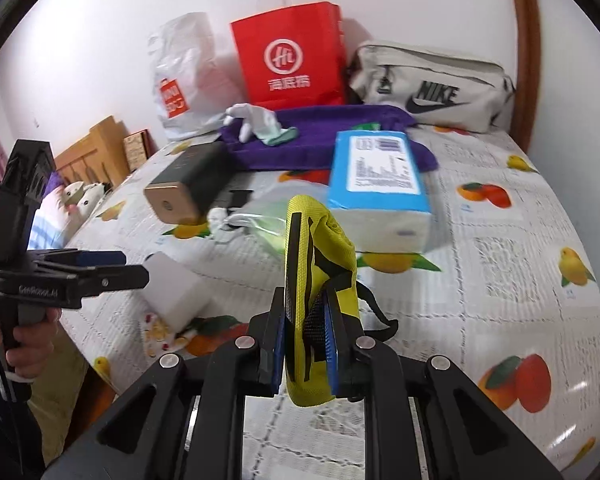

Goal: Organize soft objects
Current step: 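Grasp the white sponge with the left tool while the right tool grasps the yellow pouch, then carry the sponge and yellow pouch toward the purple towel with both tools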

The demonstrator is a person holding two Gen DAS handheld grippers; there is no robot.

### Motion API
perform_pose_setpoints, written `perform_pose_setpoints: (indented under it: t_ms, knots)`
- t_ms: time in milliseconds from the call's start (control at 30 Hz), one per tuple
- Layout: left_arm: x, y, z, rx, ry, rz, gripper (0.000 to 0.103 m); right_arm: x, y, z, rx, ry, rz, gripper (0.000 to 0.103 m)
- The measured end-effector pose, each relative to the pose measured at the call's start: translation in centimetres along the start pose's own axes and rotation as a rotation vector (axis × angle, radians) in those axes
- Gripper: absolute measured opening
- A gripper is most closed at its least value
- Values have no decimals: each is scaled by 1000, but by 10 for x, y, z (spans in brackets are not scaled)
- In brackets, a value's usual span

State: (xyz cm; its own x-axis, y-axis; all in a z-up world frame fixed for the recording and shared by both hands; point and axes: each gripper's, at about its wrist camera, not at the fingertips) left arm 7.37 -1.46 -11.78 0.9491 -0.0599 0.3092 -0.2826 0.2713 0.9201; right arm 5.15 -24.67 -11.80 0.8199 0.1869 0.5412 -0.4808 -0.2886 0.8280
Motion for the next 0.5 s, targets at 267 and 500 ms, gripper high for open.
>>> perform_pose_setpoints:
  t_ms: [267, 500]
  knots:
    - [4, -25, 13, 42, -54, -73, 88, -6, -11, 13, 17, -34, -13, 17]
    - [3, -36, 24, 54, -89, -84, 92, -1, -21, 19, 6, -60, -35, 19]
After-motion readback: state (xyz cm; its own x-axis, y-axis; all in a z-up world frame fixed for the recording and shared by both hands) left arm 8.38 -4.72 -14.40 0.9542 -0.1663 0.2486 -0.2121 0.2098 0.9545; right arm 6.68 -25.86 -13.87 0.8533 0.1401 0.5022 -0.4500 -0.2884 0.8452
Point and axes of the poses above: each gripper's, at about its wrist camera, not at the fingertips, and y roughly against the way its jaws point, z to its right, x to its top, and after that the axes turned 11 degrees about -z, right-handed
